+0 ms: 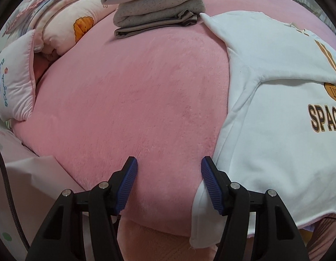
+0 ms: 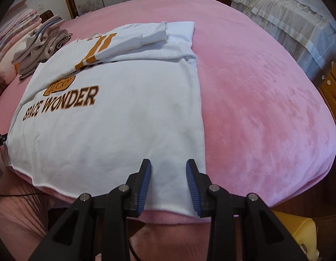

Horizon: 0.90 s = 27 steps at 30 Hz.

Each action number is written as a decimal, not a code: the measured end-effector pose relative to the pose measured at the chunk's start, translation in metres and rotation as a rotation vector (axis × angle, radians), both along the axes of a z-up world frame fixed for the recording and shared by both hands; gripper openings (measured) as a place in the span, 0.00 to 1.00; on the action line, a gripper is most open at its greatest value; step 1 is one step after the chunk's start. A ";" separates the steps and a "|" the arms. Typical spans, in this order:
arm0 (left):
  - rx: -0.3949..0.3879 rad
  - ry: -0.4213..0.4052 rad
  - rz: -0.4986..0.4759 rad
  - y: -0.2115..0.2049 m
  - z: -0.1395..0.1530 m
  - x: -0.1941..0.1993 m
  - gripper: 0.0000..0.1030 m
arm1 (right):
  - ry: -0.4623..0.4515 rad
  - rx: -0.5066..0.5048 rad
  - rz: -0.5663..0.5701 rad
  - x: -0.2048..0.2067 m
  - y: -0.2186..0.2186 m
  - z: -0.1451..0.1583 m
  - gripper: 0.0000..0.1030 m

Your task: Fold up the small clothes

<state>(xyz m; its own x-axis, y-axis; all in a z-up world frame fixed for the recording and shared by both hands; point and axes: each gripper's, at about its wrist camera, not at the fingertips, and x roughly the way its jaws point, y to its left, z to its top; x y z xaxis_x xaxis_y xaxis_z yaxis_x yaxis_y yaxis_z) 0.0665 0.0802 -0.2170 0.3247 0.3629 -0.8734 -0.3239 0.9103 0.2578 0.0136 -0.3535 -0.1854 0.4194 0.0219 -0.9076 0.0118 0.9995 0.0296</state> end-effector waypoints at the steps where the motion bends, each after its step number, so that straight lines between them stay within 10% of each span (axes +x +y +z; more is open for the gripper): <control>1: -0.005 0.000 0.004 0.004 0.000 0.000 0.59 | -0.003 -0.004 -0.002 -0.003 0.000 0.001 0.33; 27: -0.357 -0.055 0.033 0.020 -0.008 -0.040 0.63 | -0.012 0.154 -0.013 -0.020 -0.046 0.003 0.33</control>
<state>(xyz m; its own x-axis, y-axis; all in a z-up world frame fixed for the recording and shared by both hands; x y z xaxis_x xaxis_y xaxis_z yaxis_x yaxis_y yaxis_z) 0.0264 0.0998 -0.2250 0.3678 0.0495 -0.9286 -0.3596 0.9285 -0.0929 -0.0060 -0.3992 -0.1825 0.4316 0.1551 -0.8886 0.0234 0.9828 0.1829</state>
